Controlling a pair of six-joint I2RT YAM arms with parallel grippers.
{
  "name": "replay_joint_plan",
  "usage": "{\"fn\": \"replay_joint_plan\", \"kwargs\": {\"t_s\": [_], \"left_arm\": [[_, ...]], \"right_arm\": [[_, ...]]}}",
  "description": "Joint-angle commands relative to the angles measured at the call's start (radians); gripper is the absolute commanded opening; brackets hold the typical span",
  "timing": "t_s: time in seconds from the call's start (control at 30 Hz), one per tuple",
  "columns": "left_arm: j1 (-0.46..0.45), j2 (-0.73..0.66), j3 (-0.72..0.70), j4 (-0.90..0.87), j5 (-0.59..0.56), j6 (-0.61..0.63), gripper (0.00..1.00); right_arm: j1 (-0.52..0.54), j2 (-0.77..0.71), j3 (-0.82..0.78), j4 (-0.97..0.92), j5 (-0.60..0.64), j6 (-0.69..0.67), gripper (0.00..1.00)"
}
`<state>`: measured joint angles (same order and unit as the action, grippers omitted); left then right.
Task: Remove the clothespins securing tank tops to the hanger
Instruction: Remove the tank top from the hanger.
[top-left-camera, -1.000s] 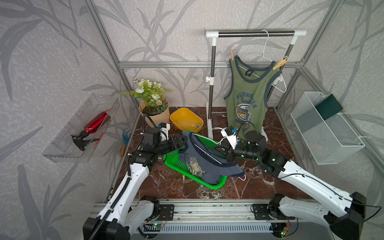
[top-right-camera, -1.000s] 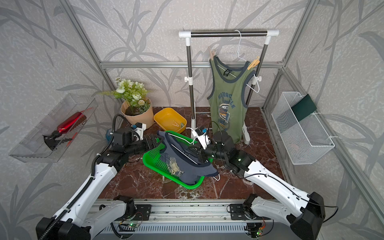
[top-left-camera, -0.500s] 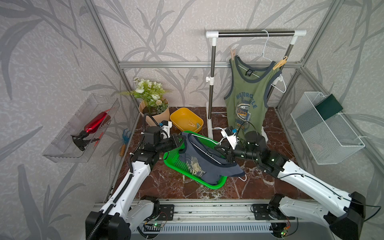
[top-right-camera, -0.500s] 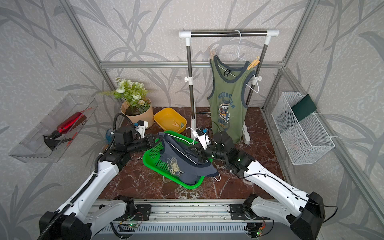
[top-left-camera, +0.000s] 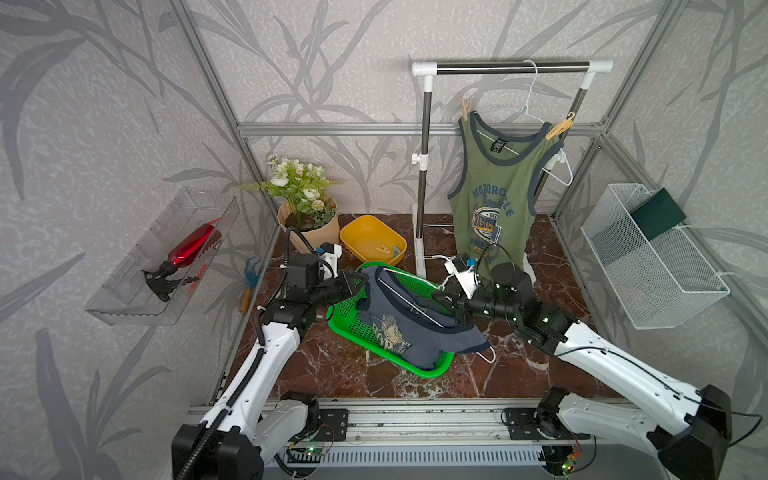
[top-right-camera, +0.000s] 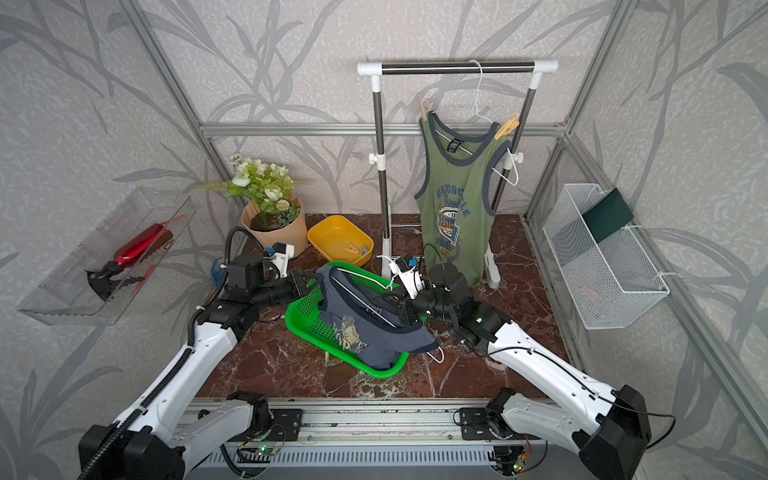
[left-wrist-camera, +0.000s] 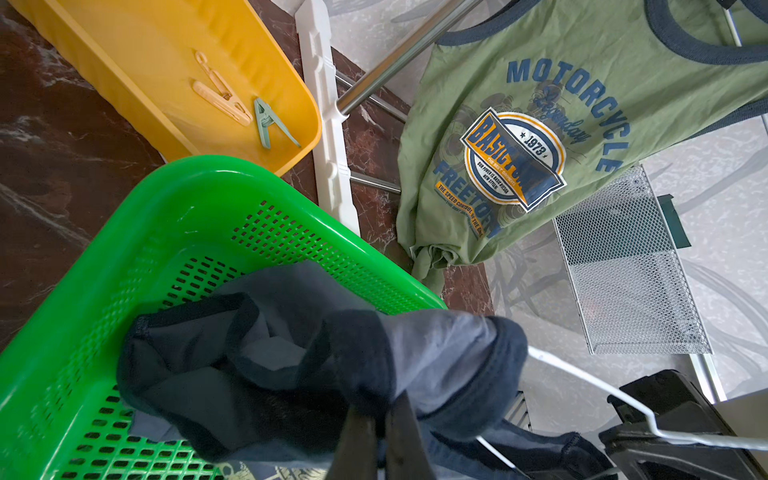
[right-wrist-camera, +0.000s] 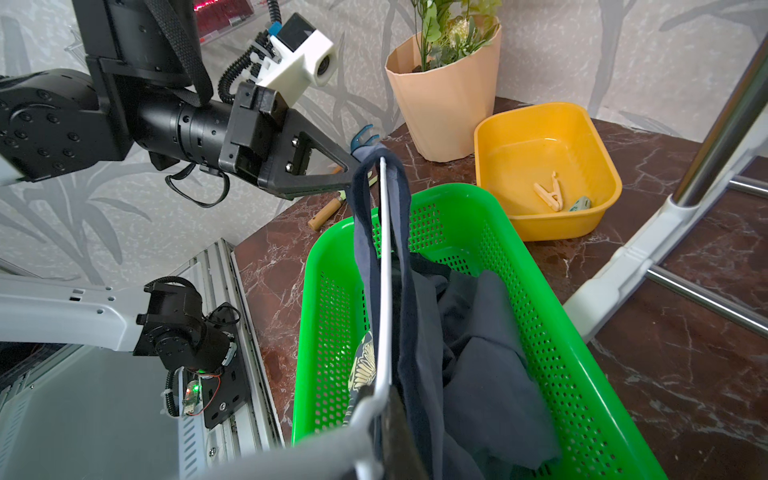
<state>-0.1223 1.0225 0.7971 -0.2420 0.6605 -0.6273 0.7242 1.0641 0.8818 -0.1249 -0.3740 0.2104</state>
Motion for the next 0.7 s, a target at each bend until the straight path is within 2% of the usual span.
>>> {"fn": "replay_joint_plan", "kwargs": {"t_s": [0.0, 0.23, 0.47, 0.67], "left_arm": [[0.025, -0.023, 0.014, -0.020, -0.022, 0.014, 0.00], [0.056, -0.034, 0.027, 0.015, -0.093, -0.058, 0.00], [0.056, -0.001, -0.013, 0.015, -0.059, -0.076, 0.00], [0.050, 0.011, -0.096, 0.003, -0.009, -0.086, 0.00]], "right_arm": [[-0.020, -0.040, -0.017, 0.011, -0.001, 0.004, 0.00], [-0.026, -0.095, -0.082, 0.022, -0.016, 0.015, 0.00], [-0.028, -0.175, -0.146, 0.119, -0.029, 0.049, 0.00], [-0.027, -0.166, -0.154, 0.259, -0.048, 0.099, 0.00]]}}
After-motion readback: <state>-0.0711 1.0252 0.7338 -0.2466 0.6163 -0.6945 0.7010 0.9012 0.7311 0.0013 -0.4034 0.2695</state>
